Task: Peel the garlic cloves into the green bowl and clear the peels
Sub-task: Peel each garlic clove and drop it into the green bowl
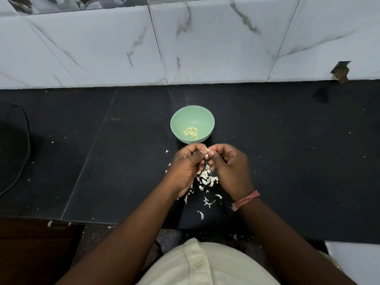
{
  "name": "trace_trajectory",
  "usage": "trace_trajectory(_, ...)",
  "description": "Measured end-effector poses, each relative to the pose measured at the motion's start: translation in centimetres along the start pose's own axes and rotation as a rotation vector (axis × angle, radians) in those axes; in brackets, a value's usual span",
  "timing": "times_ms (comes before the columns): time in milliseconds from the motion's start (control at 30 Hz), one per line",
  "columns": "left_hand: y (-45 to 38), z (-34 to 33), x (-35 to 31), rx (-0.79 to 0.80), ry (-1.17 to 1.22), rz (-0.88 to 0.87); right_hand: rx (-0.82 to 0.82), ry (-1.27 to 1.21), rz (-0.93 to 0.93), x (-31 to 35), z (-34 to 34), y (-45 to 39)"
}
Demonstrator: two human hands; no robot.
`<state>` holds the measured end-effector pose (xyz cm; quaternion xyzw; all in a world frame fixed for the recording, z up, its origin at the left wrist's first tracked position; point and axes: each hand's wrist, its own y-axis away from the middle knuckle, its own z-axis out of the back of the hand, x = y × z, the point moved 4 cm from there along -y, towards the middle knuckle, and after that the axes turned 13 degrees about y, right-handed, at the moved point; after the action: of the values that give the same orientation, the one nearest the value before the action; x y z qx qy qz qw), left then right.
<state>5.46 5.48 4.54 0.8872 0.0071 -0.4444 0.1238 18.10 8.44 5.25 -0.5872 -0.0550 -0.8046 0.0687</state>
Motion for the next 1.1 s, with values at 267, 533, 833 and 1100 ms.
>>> trace_trajectory(267,-0.5,-0.2,-0.6,-0.02,-0.125,-0.029,-0.01,-0.029,-0.072,-0.2,-0.6,-0.3)
trace_trajectory(533,-0.4,0.9,0.1,-0.143,-0.115,0.021,0.087,-0.719,-0.342,-0.7,-1.3,-0.5)
trace_trajectory(833,0.6,3.6,0.0,-0.429,-0.285,0.059,0.1,-0.876,-0.46,-1.0,-1.4,-0.6)
trace_trajectory(1100,0.7,3.9,0.1,-0.443,-0.407,0.093,0.101,-0.679,-0.41,-1.2,-1.3,-0.2)
